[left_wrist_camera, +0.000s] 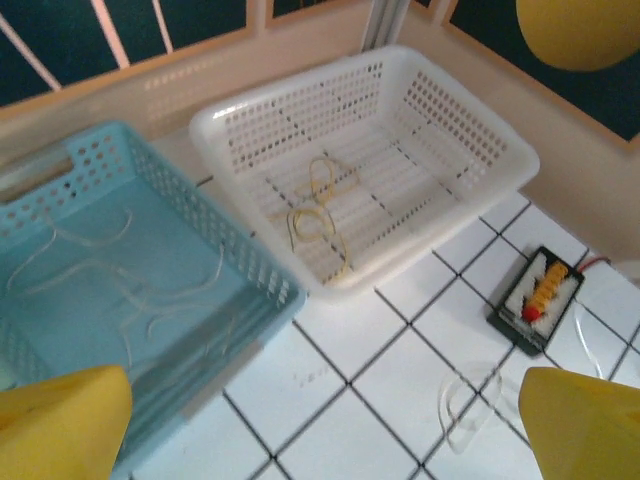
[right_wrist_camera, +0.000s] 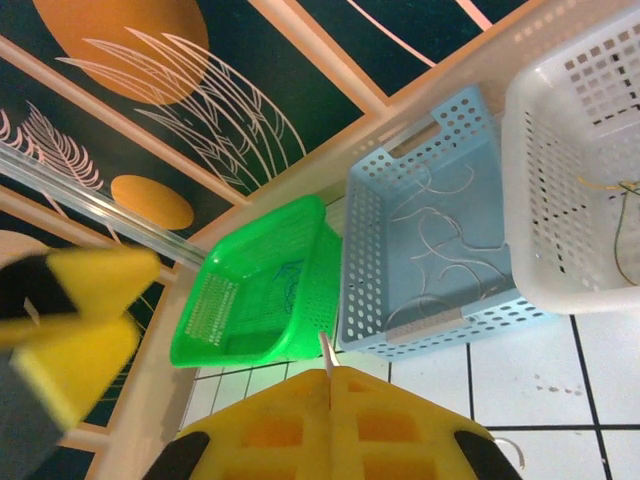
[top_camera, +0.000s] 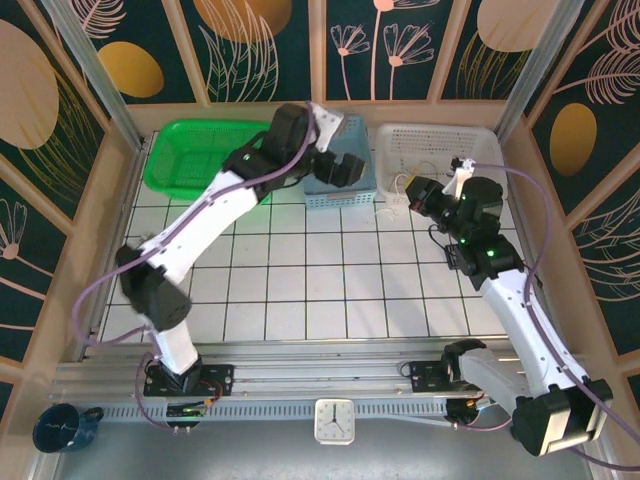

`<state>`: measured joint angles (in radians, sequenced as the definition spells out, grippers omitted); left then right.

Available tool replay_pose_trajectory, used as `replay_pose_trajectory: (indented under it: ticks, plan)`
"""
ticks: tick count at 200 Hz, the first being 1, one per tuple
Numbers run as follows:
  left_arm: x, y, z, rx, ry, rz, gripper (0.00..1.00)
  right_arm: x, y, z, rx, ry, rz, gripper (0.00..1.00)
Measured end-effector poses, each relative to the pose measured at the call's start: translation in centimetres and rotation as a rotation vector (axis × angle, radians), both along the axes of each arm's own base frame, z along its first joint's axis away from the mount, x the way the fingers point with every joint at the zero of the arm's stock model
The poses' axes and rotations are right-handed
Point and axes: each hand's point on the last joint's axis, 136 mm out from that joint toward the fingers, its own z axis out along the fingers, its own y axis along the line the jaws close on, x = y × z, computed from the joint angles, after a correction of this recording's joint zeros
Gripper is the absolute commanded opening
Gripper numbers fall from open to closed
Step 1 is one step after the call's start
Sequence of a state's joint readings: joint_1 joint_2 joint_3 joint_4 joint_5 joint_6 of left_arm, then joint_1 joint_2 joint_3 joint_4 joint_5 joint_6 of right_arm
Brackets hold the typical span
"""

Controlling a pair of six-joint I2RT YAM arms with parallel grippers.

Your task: Untangle the cables

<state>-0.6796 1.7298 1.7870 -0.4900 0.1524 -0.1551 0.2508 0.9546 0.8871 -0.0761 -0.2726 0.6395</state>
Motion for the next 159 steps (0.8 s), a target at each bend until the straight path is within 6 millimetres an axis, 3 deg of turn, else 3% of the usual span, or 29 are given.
replay_pose_trajectory:
  ticks: [32,77,95,112,159]
  plan:
    - [-4.0,2.7,-1.9,-0.109,-0.02,0.011,0.99,0.8,1.3,0.8,0.02,-0.008,0.032,0.0]
    - [-7.9,4.0,-11.4,-0.232,0.097,-0.002,0.98,1.2,4.4,2.5,0.054,-0.024,0.104,0.0]
    - [-8.7,4.3,-13.6,-0.259,0.115,-0.008,0.97,1.1,5.7,3.4,0.07,-0.037,0.131,0.0]
    - [-8.9,4.4,-13.6,-0.297,0.083,-0.013,0.94,0.8,6.7,4.2,0.095,-0.045,0.151,0.0]
    - [-9.1,4.5,-10.3,-0.424,-0.078,-0.045,0.82,0.0,8.7,5.3,0.167,-0.046,0.19,0.0]
